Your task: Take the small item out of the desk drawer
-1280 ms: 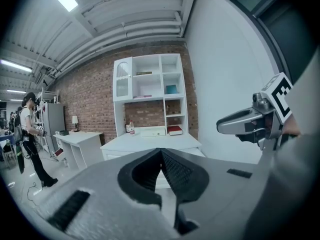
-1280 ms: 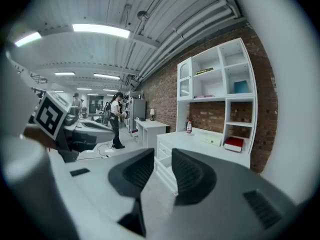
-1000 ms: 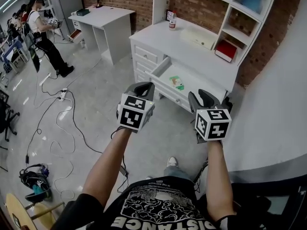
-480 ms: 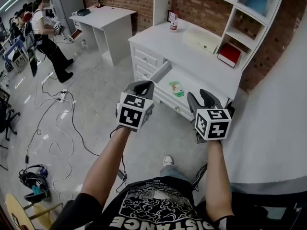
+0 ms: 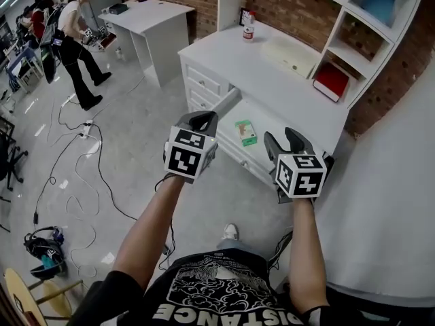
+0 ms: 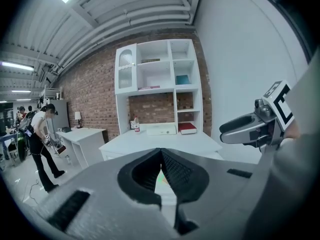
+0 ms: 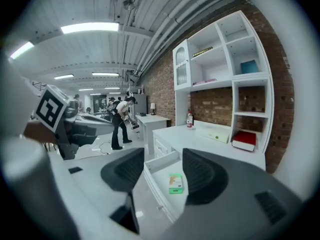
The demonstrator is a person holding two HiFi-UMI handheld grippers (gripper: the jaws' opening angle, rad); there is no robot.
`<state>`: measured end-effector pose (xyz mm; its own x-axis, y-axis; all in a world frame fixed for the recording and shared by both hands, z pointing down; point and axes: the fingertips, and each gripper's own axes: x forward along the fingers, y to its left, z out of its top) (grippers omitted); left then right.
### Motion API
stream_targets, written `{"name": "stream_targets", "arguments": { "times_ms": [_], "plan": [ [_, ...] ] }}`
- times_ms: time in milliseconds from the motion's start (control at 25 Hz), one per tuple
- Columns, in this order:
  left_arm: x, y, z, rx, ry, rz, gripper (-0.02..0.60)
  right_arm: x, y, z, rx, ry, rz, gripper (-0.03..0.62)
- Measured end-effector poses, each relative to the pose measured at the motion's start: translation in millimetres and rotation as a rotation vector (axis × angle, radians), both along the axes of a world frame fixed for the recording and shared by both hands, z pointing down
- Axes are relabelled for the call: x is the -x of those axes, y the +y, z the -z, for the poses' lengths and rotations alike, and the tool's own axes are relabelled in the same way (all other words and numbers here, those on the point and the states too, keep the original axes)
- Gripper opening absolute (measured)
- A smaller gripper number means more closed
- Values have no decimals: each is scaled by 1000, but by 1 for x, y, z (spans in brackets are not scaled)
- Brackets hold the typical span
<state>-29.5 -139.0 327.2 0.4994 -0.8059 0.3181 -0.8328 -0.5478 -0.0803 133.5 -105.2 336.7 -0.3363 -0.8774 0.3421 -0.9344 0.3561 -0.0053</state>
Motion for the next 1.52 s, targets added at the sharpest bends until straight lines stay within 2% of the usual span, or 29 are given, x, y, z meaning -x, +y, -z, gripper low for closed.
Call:
{"name": "stream_targets", "arguments": {
  "times_ms": [720, 1080, 1520],
  "plan": [
    [-33, -66, -26, 48, -30, 115, 6, -22, -92, -18, 44, -9, 153, 301],
    [-48, -81, -37, 63, -29, 141, 6, -33, -110, -30, 67, -17, 179, 313],
    [-50, -94, -49, 69, -48, 166, 6, -27, -117, -57, 127, -16, 229, 330]
  ]
}}
